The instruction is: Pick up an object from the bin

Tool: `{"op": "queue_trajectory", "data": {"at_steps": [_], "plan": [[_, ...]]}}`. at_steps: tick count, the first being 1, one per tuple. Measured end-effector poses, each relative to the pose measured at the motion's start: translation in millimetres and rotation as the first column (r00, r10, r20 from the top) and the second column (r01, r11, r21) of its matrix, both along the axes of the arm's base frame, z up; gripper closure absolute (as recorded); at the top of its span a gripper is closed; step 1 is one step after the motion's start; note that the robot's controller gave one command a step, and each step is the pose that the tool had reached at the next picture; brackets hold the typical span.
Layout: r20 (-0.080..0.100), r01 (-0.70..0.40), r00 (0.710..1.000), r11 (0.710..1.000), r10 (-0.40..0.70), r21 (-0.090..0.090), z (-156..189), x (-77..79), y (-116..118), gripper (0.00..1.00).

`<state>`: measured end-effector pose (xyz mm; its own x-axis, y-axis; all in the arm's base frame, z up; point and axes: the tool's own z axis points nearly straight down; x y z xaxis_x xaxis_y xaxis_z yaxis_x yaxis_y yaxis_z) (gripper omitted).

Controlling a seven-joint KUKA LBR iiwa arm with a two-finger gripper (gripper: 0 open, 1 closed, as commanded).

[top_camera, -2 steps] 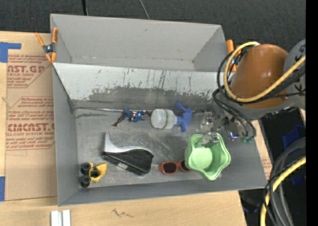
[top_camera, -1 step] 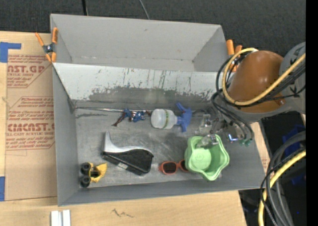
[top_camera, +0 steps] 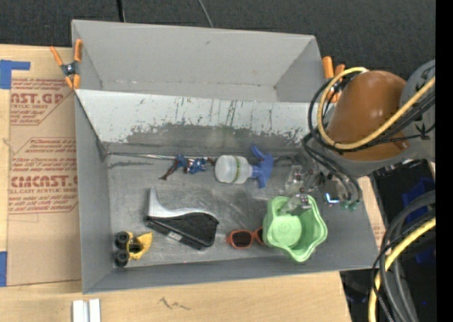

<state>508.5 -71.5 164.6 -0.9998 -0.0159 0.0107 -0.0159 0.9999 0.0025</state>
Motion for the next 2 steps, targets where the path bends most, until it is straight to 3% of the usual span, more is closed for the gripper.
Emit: {"op": "queue_trajectory", "data": {"at_steps": [1, 2], "plan": [[0.039, -0.057, 0.998, 0.998, 0.057, -0.008, -73.1, 24.1, 0.3, 1.00], [0.039, -0.057, 0.998, 0.998, 0.057, -0.008, -73.2, 24.1, 0.4, 1.00]]}}
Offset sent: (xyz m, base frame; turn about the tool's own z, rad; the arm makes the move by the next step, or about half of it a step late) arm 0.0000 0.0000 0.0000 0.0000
